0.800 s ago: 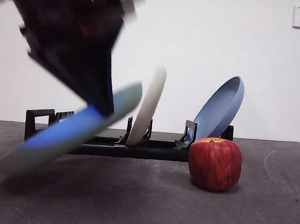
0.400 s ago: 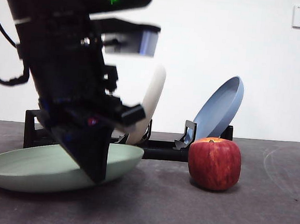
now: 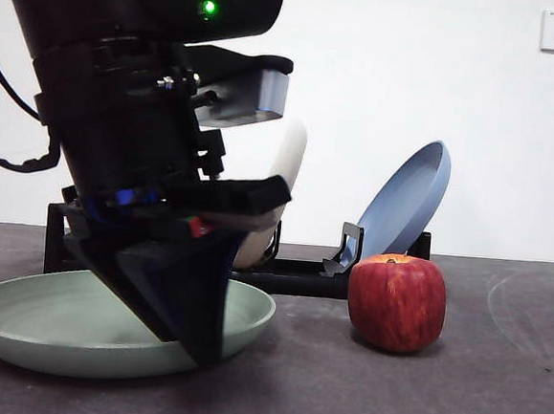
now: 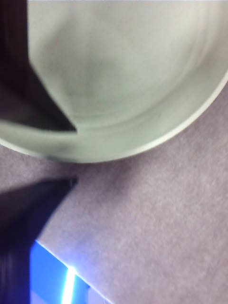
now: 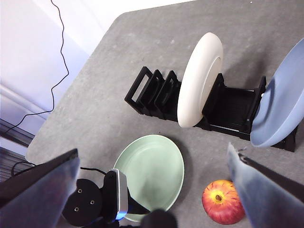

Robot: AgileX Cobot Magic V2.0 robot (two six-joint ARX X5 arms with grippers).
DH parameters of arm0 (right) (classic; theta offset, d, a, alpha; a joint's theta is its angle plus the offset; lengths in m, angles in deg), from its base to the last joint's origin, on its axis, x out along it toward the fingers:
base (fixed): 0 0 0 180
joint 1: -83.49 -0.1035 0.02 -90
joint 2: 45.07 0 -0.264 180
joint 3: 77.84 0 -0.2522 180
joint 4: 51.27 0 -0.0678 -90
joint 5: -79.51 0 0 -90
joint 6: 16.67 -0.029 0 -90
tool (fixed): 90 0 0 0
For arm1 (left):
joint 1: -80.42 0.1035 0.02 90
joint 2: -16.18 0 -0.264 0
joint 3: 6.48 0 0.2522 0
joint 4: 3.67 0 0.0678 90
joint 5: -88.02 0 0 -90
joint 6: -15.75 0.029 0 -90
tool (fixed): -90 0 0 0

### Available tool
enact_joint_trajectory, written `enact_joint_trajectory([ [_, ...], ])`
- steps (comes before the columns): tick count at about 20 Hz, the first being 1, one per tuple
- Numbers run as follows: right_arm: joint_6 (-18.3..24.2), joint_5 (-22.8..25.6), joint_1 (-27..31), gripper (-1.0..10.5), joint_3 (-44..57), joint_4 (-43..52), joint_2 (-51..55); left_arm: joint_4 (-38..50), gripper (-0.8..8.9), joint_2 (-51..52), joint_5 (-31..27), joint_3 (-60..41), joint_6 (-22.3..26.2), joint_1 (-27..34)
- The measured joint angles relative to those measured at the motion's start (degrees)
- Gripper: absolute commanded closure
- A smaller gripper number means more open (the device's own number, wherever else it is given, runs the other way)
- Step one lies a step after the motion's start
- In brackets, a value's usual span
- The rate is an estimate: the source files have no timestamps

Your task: Take the green plate from the plate rack,put the plate on the table,take the apple from the table,put the apple in the plate

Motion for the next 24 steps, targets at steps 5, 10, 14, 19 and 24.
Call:
enact_joint_trajectory([
  [5,0.0,0.0,0.0,4.2,0.0,0.0,0.0,0.6,5.29,0.7,0.0,0.0,-0.8,1.0],
  [10,0.5,0.0,0.0,4.2,0.0,-1.5,0.0,-0.3,5.29,4.1,0.0,0.6,-1.1,1.8],
  [14,3.0,0.9,0.0,4.2,0.0,-6.0,0.0,-2.7,5.29,9.0,0.0,4.9,-1.1,1.9],
  [19,7.8,5.1,0.0,4.3,0.0,-16.2,0.0,-10.4,5.29,17.0,0.0,14.6,0.5,1.9],
  [24,14.4,6.7,-0.4,5.4,0.1,-27.8,0.1,-24.4,5.29,23.9,0.1,27.9,4.4,2.7],
])
